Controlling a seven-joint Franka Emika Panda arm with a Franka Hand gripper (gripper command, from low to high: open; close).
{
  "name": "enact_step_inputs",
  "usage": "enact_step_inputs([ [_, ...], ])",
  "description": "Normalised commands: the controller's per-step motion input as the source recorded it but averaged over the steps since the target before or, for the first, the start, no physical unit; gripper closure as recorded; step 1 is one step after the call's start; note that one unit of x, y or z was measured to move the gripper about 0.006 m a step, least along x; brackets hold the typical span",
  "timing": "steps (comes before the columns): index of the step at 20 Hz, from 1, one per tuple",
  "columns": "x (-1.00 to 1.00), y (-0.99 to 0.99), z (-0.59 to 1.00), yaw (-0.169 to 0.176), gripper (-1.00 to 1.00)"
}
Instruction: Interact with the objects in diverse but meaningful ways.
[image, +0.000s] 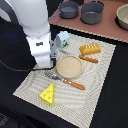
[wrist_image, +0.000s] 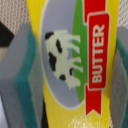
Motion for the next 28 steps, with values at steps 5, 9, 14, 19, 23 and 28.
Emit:
enact_step_inputs([
  [5,0.26,0.26,0.04,0.0,-1.0],
  [9,0.2,0.23,0.04,0.0,-1.0],
  [14,0.29,0.23,0.61,-0.01,-1.0],
  [19,0.48,0.08,1.0,-0.029,-1.0],
  [23,0.71,-0.08,0.99,-0.001,-1.0],
  [28,0.84,-0.31,0.84,-0.021,-1.0],
])
